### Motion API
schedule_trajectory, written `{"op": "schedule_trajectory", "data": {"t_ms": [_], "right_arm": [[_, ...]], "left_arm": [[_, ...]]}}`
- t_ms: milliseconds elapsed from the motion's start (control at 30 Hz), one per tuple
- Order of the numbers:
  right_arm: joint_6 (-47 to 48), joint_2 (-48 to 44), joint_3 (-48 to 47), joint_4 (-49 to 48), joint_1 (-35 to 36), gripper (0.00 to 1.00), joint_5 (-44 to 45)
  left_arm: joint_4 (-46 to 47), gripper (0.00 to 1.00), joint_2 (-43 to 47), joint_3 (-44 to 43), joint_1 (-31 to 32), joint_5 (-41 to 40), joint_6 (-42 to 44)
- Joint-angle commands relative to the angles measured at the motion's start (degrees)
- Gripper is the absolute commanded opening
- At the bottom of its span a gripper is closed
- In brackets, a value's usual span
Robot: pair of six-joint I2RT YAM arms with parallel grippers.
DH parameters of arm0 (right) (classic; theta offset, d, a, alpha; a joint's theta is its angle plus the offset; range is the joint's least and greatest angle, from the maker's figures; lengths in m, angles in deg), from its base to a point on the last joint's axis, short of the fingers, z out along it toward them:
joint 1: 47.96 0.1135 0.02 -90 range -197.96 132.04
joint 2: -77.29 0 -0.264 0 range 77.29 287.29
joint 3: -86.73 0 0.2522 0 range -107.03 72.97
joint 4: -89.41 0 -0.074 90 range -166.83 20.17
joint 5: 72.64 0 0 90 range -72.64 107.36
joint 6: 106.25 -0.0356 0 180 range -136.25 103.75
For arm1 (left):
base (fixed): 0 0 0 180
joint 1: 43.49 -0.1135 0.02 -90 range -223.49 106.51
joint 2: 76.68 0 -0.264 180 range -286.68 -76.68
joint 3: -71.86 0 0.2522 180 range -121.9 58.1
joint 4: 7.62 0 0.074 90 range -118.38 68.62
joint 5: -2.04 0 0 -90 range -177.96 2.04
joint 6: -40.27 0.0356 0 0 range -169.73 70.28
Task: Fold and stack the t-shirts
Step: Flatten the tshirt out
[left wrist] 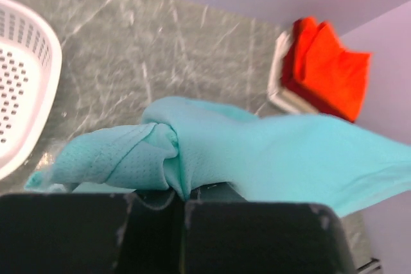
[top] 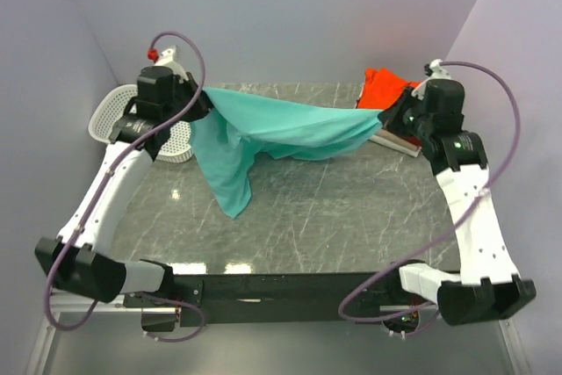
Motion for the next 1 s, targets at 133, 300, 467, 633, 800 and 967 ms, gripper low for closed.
{"op": "schedule_trajectory", "data": {"t_ms": [133, 300, 467, 633, 800, 967], "right_arm": [[-0.64, -7.41, -8.99, 5.03, -0.05, 0.00, 10.55], [0.50, -8.65, -12.52, 3.89, -0.14, 0.00, 15.56], [1.81, -3.91, -12.95, 2.39, -2.24, 0.00, 15.05], [2.08, 2.25, -20.24, 3.80, -4.36, 0.00, 12.85], [3.31, 0.94, -20.09, 3.45, -5.94, 0.00, 14.34], [1.65, -1.87, -4.49, 3.71, -6.20, 0.00, 15.39]], "left_arm": [[0.23, 0.00, 2.64, -10.58, -4.43, 10.40, -3.68], [-1.98, 0.00, 0.81, -14.91, -6.10, 16.99, -4.99], [0.91, 0.00, -4.90, -15.00, -6.37, 24.98, -7.01], [-1.53, 0.00, -13.61, -23.17, -6.63, 32.11, -7.11], [-6.90, 0.00, -15.11, -21.89, -6.98, 34.13, -3.25], [-9.80, 0.14, -10.56, -5.02, -7.34, 33.27, 0.71]]}}
